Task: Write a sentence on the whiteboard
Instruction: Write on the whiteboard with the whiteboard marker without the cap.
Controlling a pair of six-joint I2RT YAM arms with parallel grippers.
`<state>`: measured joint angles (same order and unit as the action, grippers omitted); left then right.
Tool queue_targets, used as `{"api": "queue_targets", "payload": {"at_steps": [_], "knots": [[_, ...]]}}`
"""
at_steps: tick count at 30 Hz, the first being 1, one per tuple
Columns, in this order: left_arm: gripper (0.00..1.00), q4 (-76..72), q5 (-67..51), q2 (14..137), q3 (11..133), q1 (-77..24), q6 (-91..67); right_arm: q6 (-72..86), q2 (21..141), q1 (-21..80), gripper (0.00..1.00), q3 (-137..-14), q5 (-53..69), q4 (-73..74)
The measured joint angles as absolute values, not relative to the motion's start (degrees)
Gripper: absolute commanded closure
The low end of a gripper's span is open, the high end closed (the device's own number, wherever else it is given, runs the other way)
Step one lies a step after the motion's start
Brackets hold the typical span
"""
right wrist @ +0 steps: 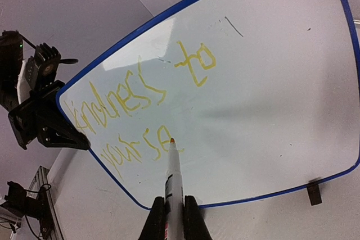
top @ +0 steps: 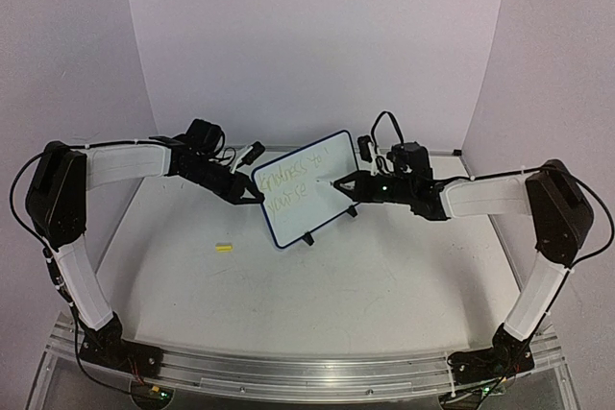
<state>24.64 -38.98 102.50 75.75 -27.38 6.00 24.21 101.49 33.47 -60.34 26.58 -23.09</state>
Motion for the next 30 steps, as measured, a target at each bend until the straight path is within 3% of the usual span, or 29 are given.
{"api": "queue_targets", "payload": {"at_steps": [30], "knots": [[1.0,24.6,-39.0,102.5,75.7,-27.4,6.0,23.0,107.7,33.5,1.0,-68.1,29.3,-21.0]]}}
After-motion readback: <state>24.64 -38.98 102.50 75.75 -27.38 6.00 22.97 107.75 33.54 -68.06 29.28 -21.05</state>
